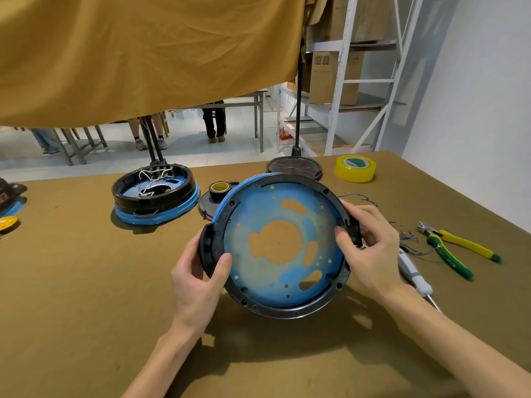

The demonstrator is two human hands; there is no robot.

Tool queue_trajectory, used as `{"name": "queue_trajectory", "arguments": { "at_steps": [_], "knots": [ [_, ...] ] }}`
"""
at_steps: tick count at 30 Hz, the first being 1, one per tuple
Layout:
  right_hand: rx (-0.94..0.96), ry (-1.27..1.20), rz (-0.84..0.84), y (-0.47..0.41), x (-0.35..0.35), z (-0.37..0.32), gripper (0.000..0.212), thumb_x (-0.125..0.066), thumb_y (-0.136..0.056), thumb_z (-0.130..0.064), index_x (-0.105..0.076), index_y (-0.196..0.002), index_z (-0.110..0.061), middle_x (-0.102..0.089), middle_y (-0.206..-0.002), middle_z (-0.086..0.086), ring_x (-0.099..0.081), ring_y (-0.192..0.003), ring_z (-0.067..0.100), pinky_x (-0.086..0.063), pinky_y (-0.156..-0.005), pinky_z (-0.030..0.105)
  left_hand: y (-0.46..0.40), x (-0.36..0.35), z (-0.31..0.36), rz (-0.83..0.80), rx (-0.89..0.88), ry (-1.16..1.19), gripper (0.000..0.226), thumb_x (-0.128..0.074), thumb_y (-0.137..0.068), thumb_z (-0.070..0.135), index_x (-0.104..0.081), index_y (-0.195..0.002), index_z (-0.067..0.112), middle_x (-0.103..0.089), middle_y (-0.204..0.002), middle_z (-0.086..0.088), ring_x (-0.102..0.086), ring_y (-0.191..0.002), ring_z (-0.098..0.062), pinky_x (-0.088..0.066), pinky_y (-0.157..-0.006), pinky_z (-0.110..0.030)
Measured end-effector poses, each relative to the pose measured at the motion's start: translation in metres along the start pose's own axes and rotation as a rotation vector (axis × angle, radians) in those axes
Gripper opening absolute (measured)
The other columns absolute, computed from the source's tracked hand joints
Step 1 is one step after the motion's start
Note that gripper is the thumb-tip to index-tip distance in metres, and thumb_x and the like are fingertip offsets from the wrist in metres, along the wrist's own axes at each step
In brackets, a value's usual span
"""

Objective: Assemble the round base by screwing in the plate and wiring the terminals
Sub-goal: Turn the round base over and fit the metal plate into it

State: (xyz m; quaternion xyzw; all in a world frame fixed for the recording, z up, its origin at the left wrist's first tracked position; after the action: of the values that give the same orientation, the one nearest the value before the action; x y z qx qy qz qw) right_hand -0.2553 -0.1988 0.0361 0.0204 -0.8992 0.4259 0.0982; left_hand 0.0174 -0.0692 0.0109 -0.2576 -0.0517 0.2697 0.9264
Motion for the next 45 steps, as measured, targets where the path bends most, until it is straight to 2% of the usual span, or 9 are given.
{"name": "queue_trajectory", "arguments": {
  "at_steps": [7,13,17,20,24,29,36,42,45],
  "knots": [
    [-0.057,-0.003,-0.028,-0.002,-0.001,-0.003,0.043,-0.069,-0.089,-0.015,-0.069,-0.132,-0.022,-0.067,-0.115,-0.005,-0.065,-0.109,0.018,-0.056,-0.085,0.026,-0.004,0.004,-0.007,-0.035,0.034,-0.023,0.058,-0.071,-0.085,0.048,-0.062,-0.137,0.023,-0.071,-0.126,0.011,-0.066,-0.119,-0.01,-0.057,-0.092,-0.023],
    [-0.324,0.157,-0.183,-0.013,-0.008,0.008,0.041,-0.071,-0.088,-0.008,-0.073,-0.125,-0.026,-0.068,-0.107,-0.024,-0.059,-0.101,-0.017,-0.05,-0.08,0.008,-0.02,0.005,-0.017,-0.126,0.274,-0.091,0.031,-0.074,-0.088,0.055,-0.072,-0.111,0.035,-0.078,-0.106,0.014,-0.073,-0.098,-0.007,-0.06,-0.074,-0.019],
    [-0.448,0.186,-0.248,-0.006,-0.01,0.021,0.036,-0.07,-0.086,-0.008,-0.077,-0.113,-0.031,-0.067,-0.086,-0.039,-0.057,-0.09,-0.025,-0.047,-0.064,0.003,-0.024,0.002,-0.027,-0.218,0.44,-0.199,0.043,-0.063,-0.076,0.068,-0.068,-0.104,0.036,-0.078,-0.097,0.017,-0.073,-0.088,0.001,-0.057,-0.065,-0.016],
    [-0.552,0.166,-0.33,0.001,-0.01,0.032,0.034,-0.071,-0.086,-0.005,-0.075,-0.106,-0.032,-0.061,-0.068,-0.046,-0.06,-0.077,-0.024,-0.045,-0.053,0.002,-0.025,0.004,-0.036,-0.242,0.518,-0.342,0.052,-0.064,-0.084,0.065,-0.066,-0.122,0.029,-0.074,-0.111,0.01,-0.07,-0.099,-0.004,-0.057,-0.08,-0.022],
    [-0.598,0.203,-0.324,0.007,-0.009,0.038,0.03,-0.073,-0.084,-0.009,-0.076,-0.102,-0.033,-0.064,-0.069,-0.038,-0.061,-0.077,-0.021,-0.044,-0.053,0.003,-0.026,0.006,-0.042,-0.241,0.503,-0.396,0.067,-0.065,-0.089,0.058,-0.056,-0.144,0.022,-0.064,-0.133,0.004,-0.059,-0.121,-0.013,-0.054,-0.098,-0.034],
    [-0.605,0.246,-0.342,0.001,-0.013,0.04,0.03,-0.073,-0.085,-0.012,-0.074,-0.102,-0.037,-0.064,-0.07,-0.037,-0.063,-0.078,-0.017,-0.045,-0.053,0.006,-0.033,0.001,-0.04,-0.281,0.446,-0.351,0.051,-0.063,-0.1,0.034,-0.05,-0.149,0.027,-0.057,-0.129,0.011,-0.056,-0.112,-0.001,-0.057,-0.082,-0.021],
    [-0.619,0.28,-0.363,0.0,-0.019,0.041,0.032,-0.072,-0.085,-0.015,-0.077,-0.114,-0.029,-0.066,-0.083,-0.029,-0.064,-0.085,-0.006,-0.046,-0.061,0.015,-0.031,0.005,-0.041,-0.303,0.427,-0.411,0.048,-0.059,-0.103,0.033,-0.05,-0.149,0.024,-0.056,-0.111,0.029,-0.061,-0.103,0.003,-0.056,-0.068,-0.013],
    [-0.641,0.307,-0.392,-0.005,-0.022,0.038,0.037,-0.073,-0.087,-0.018,-0.074,-0.124,-0.023,-0.067,-0.081,-0.02,-0.063,-0.08,-0.004,-0.042,-0.057,0.013,-0.033,0.007,-0.038,-0.305,0.43,-0.458,0.053,-0.055,-0.104,0.037,-0.045,-0.153,0.02,-0.061,-0.136,0.002,-0.063,-0.116,-0.012,-0.059,-0.094,-0.036],
    [-0.661,0.303,-0.391,-0.005,-0.021,0.038,0.04,-0.073,-0.087,-0.018,-0.072,-0.127,-0.022,-0.064,-0.083,-0.021,-0.061,-0.081,-0.006,-0.04,-0.057,0.011,-0.034,0.006,-0.036,-0.319,0.435,-0.453,0.052,-0.057,-0.103,0.037,-0.047,-0.151,0.021,-0.06,-0.142,-0.001,-0.061,-0.119,-0.01,-0.059,-0.095,-0.035]
  ]
}}
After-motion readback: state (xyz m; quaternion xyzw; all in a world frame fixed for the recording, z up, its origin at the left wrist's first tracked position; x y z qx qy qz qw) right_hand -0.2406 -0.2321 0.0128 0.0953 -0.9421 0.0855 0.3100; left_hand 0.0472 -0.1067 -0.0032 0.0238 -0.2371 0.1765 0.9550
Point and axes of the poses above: each hand's wrist, its own y-axis away from the middle knuckle, its own x-axis out of the back of the hand, z = x × y, the point moved 2 cm from there along -y, towards the middle knuckle
